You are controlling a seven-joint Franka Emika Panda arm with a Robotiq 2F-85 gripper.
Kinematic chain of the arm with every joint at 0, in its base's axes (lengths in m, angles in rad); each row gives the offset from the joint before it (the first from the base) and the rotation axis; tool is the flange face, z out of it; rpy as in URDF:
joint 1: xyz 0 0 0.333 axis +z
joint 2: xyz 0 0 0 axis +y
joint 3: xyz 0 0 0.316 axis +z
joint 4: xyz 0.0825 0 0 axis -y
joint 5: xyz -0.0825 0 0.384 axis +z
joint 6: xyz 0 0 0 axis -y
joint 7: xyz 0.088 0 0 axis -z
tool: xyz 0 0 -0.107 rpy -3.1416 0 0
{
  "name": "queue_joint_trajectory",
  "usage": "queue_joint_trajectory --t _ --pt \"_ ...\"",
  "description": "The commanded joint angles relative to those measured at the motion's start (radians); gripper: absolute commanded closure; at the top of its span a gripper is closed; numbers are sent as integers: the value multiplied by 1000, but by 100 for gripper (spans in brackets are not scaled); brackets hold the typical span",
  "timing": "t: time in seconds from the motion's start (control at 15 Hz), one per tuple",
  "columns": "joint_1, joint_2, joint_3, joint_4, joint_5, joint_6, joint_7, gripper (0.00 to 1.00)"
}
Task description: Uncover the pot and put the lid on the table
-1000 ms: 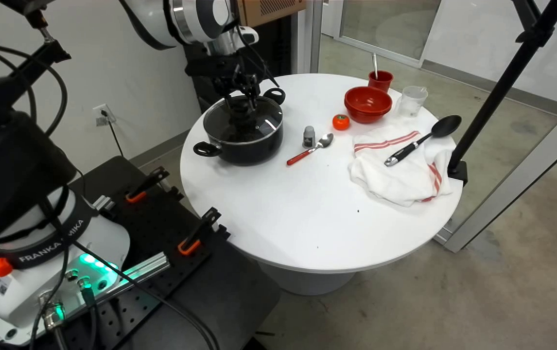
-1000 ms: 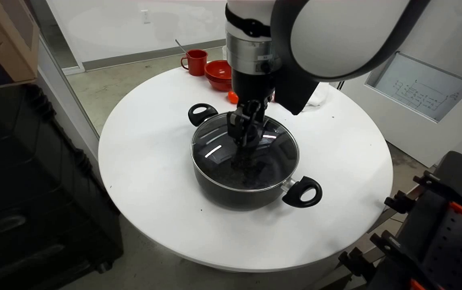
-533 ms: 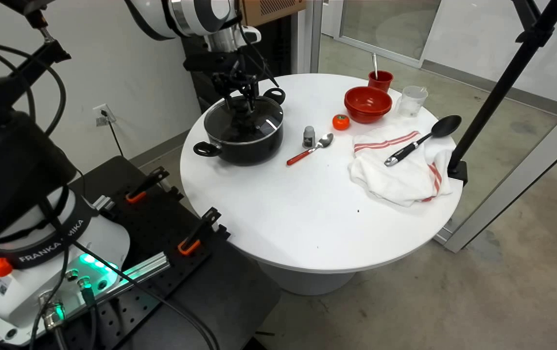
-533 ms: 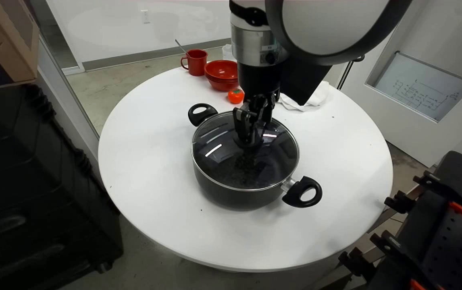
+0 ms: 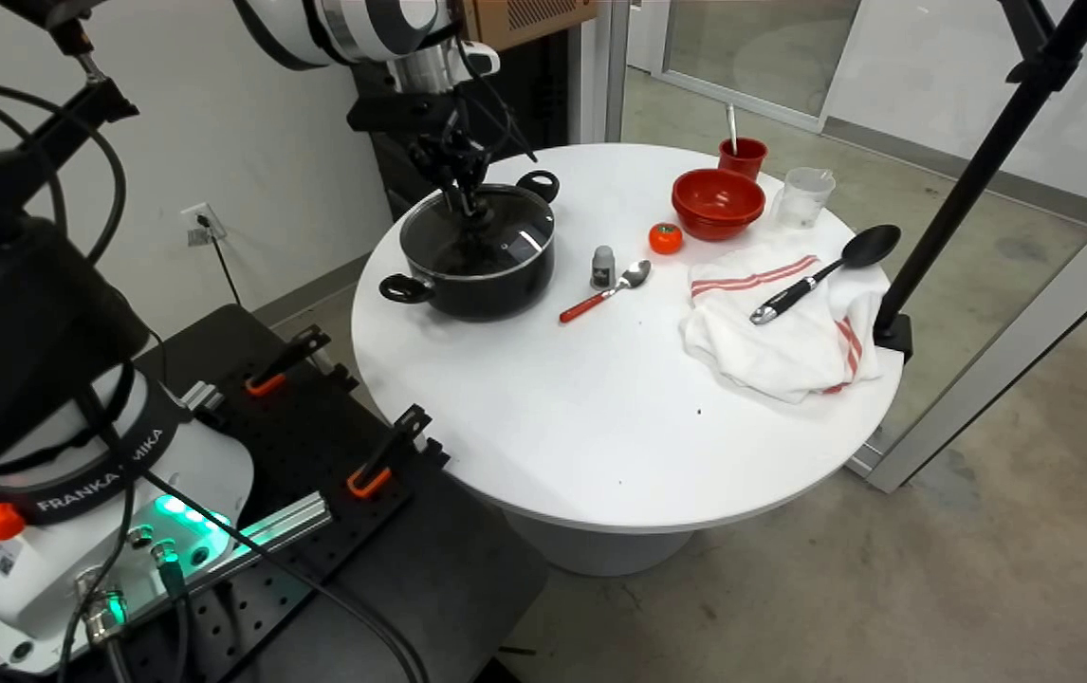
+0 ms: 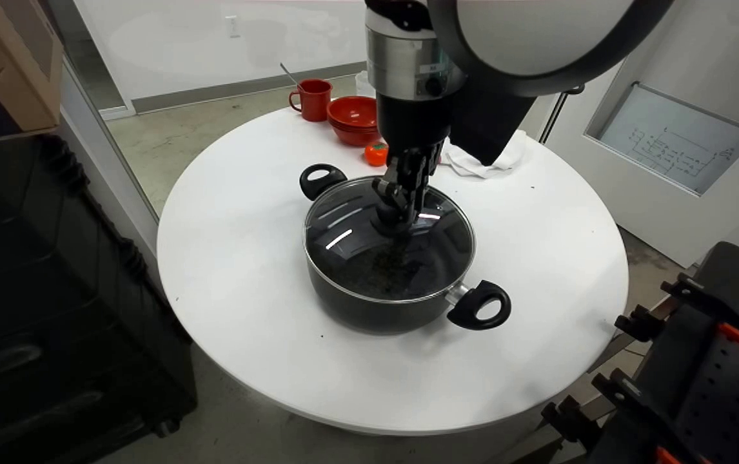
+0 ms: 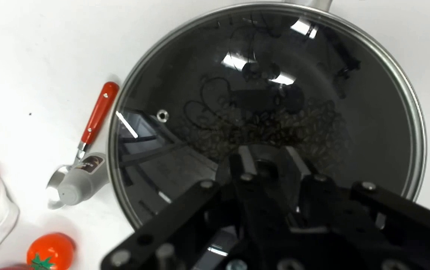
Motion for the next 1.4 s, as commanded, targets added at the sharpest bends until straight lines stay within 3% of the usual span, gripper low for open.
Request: queue_joint_trajectory --t 0.0,0.07,0.13,0.2,0.8,0.93,1.33 --pt "-10 -50 22 -26 52 -12 -40 100" --pt "-14 -64 31 -27 72 -31 -53 79" --pt "-14 -72 34 -29 80 -32 -54 71" --pt "-14 -77 39 -27 90 -39 -62 70" --pt "-5 -31 19 12 57 -68 -35 5" --pt "-4 -10 12 23 51 -58 -32 0" --pt "9 39 2 57 38 17 -24 2"
